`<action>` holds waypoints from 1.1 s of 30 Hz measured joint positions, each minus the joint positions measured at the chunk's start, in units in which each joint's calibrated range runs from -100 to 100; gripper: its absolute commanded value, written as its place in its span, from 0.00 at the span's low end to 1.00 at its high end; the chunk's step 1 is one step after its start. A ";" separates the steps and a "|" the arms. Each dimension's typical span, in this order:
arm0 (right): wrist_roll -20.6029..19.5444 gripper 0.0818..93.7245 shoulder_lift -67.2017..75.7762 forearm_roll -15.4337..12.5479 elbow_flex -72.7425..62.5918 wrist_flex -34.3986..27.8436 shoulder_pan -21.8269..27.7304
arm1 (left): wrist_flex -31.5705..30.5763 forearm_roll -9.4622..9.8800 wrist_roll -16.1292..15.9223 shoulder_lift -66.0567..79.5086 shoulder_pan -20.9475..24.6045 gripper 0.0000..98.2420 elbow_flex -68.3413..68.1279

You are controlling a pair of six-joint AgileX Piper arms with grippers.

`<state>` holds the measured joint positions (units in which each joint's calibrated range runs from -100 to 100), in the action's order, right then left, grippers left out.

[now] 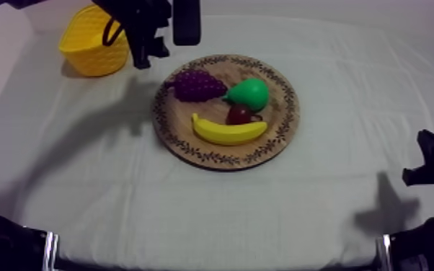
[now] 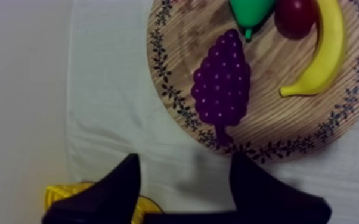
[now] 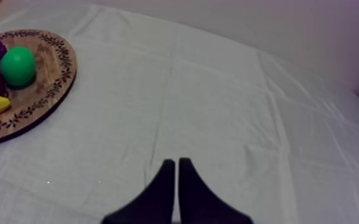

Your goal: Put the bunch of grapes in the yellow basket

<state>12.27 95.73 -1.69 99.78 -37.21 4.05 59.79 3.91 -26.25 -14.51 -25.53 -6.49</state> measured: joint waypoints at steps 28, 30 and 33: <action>0.00 0.00 0.00 0.00 0.00 0.00 0.00 | -12.13 0.66 3.51 -7.05 -1.56 0.79 -4.67; 0.00 0.00 0.00 0.00 0.00 0.00 0.00 | -12.77 0.61 3.66 -8.40 -1.60 0.79 -4.08; 0.00 0.00 0.00 0.00 0.00 0.00 0.00 | -13.12 0.61 3.84 -10.92 -1.64 0.79 -2.88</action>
<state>12.27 95.73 -1.69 99.78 -37.21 4.05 46.67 4.51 -22.41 -25.42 -27.17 -9.38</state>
